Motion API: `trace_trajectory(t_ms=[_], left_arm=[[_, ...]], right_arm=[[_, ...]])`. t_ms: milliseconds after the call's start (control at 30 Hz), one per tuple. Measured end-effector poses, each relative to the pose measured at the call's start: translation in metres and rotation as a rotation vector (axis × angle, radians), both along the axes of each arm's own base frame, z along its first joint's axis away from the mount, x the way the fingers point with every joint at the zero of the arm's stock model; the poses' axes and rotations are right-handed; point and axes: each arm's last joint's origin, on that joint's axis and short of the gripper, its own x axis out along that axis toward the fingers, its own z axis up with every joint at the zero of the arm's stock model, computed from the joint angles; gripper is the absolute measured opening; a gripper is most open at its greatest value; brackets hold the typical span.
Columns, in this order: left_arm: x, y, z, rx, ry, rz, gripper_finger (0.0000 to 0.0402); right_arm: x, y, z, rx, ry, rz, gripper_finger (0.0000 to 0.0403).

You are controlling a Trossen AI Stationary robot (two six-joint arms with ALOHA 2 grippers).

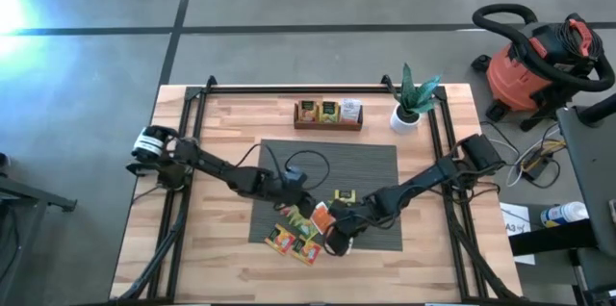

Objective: Pick & Place Tea
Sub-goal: Put the white orange tea bag into the right section of the wooden organizer

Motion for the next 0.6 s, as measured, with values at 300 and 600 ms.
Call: trace_trajectory(t_ms=[300, 600], left_arm=[[0.009, 0.001, -0.021, -0.059, 0.013, -0.042, 0.0163], [0.011, 0.001, -0.025, -0.059, 0.018, -0.060, 0.0163]], right_arm=[[0.001, -0.004, 0.000, -0.016, -0.005, 0.004, 0.0064], [0.002, -0.008, -0.001, -0.039, -0.014, 0.008, 0.0063]])
